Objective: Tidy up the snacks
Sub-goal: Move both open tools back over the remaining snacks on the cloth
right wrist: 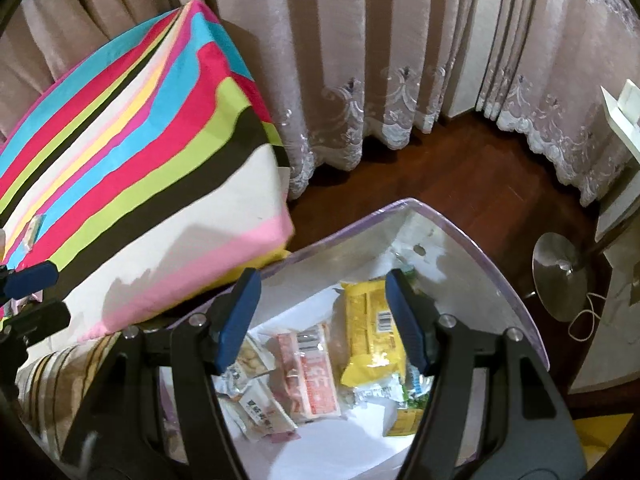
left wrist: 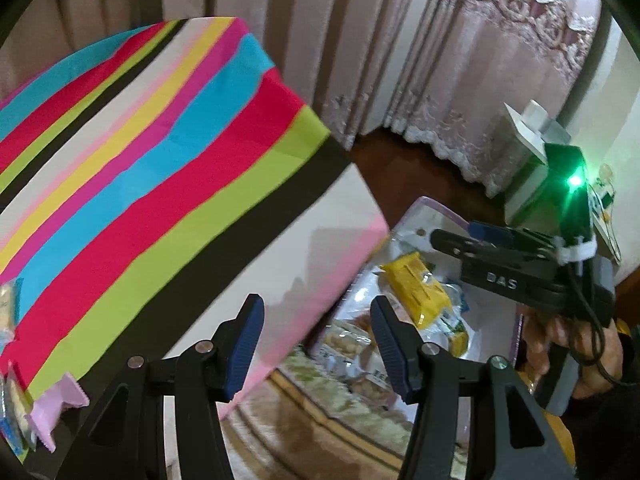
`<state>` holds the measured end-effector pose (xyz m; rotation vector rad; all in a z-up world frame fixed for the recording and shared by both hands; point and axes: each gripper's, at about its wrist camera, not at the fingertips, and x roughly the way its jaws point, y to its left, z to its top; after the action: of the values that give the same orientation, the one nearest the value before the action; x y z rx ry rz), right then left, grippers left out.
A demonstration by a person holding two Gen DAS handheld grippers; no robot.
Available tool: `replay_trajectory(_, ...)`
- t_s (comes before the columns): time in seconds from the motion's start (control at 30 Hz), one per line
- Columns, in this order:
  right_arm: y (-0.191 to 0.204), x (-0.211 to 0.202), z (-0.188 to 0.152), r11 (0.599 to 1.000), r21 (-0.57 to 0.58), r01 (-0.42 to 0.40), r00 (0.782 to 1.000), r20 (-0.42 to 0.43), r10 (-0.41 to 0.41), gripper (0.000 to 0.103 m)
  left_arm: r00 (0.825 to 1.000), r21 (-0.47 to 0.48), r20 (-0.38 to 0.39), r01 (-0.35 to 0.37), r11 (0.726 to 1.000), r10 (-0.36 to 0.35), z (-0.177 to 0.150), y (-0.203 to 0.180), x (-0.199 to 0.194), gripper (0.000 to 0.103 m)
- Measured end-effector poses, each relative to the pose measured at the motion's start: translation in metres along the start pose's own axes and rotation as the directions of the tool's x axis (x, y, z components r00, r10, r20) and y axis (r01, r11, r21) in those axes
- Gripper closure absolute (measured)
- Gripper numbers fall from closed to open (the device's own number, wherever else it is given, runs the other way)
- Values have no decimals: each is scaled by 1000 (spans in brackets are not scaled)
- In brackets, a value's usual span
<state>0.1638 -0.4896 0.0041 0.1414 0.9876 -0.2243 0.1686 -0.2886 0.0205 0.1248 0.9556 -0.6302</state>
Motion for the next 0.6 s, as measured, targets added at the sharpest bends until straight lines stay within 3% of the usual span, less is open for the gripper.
replay_trajectory(0.33, 53, -9, 7, 994, -95, -56, 998, 0, 56, 35, 998, -135, 38, -49, 990, 54, -13, 61, -18, 47)
replay_trajectory(0.6, 110, -12, 1, 970, -204, -131, 991, -26, 129, 35, 983, -260, 90, -134, 956, 162, -35, 116, -47, 47)
